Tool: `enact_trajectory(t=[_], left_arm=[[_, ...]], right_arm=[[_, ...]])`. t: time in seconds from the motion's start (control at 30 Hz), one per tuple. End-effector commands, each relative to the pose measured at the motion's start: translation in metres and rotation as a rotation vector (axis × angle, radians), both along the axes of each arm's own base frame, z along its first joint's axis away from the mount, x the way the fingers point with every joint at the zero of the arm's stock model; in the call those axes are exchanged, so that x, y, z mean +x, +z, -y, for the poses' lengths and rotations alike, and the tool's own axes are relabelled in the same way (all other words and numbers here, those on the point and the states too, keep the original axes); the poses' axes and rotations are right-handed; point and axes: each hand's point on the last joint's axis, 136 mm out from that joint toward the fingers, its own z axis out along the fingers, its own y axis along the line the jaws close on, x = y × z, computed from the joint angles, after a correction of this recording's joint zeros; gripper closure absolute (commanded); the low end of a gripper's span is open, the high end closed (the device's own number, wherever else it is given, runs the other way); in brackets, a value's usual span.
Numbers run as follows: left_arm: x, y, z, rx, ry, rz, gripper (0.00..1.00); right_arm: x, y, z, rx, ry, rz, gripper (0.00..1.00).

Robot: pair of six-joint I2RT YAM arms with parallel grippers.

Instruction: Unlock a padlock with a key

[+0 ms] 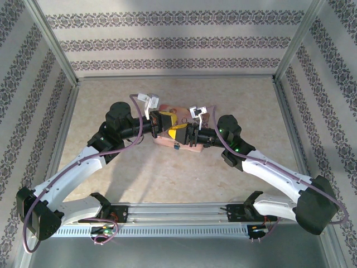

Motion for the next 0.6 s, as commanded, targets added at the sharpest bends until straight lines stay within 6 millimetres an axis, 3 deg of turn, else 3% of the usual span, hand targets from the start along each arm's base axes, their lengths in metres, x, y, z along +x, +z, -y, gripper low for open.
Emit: enact_trajectory(t=[0.0, 0.57], left_arm=[[-0.0012, 0.0193, 0.0014, -0.045, -0.017, 0.048, 1.0], [-0.0006, 0.0175, 0.0014, -0.044, -0.021, 0.045, 1.0]], right_arm=[[-0.0025, 0.0207, -0.0032, 0.044, 0.014, 0.046, 0.71], [0.0008, 0.022, -0.0033, 0.049, 0.002, 0.032, 0.8]])
